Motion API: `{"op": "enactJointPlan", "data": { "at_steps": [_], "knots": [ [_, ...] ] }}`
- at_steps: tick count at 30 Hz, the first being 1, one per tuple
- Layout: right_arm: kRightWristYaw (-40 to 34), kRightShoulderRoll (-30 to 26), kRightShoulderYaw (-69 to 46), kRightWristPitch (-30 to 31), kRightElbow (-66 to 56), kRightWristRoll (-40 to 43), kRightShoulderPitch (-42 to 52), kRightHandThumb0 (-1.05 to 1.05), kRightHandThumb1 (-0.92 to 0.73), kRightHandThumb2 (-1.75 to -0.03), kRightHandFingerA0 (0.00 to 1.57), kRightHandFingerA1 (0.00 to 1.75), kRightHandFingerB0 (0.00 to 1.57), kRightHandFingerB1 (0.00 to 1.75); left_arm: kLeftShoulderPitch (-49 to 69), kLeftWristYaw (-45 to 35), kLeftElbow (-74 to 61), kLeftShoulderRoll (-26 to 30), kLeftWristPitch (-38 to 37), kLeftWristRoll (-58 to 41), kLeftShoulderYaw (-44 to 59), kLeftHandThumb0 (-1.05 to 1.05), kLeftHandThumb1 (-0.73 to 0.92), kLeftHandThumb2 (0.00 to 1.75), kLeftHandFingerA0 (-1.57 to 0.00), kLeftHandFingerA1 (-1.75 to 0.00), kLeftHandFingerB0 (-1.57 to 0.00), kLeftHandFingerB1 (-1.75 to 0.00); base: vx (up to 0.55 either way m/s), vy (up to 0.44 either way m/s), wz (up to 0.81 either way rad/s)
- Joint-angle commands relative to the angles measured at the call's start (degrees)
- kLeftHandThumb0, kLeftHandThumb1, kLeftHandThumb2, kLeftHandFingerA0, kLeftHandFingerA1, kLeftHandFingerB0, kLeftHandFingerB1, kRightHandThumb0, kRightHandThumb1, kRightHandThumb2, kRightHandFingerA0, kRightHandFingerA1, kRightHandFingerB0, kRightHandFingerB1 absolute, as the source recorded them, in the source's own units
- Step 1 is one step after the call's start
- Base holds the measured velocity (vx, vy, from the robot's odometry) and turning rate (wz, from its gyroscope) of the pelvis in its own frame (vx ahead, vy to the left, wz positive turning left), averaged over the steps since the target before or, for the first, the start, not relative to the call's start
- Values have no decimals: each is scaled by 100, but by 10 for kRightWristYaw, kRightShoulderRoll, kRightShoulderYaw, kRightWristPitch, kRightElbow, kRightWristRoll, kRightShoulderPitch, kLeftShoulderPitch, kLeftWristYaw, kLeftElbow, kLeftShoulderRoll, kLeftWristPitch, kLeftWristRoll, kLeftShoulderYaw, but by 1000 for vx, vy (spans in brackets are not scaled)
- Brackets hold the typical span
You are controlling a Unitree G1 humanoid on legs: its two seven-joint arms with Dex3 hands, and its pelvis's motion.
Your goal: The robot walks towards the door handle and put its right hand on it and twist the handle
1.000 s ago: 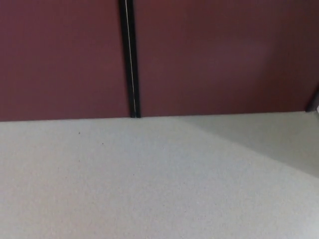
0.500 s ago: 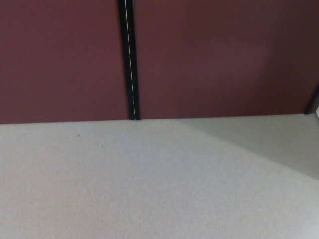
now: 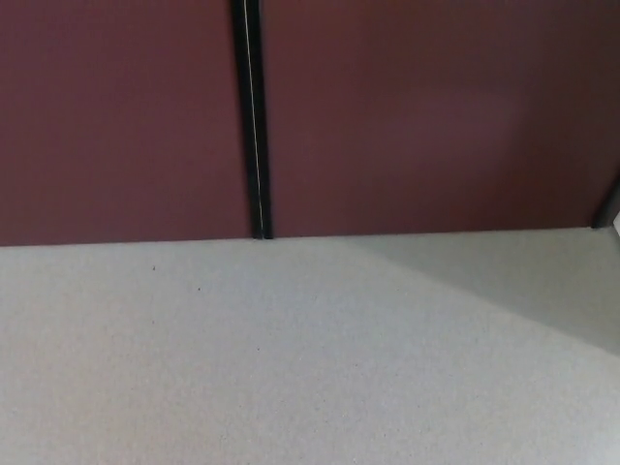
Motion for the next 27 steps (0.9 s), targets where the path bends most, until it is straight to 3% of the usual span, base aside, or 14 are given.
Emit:
{"op": "enactJointPlan", "data": {
  "at_steps": [1, 14, 27],
  "knots": [
    [8, -3, 9, -1, 2, -5, 6, -15, -62, -58, 70, 52, 46, 39, 7, 0, 2, 3, -14, 16, -9, -25, 63, 59, -66, -48, -47, -39, 0, 0, 0],
    [10, -4, 23, 3, 7, -9, -10, -17, -62, -58, 71, 53, 47, 40, -2, -7, 3, 4, -12, 12, 0, -25, 63, 59, -67, -49, -48, -40, 35, -22, 2],
    [13, 1, 27, 11, 7, -9, -10, -20, -63, -58, 69, 52, 49, 40, 0, -11, 2, 5, -18, 11, 5, -26, 62, 59, -71, -50, -48, -40, 166, 165, 1]
  ]
}}
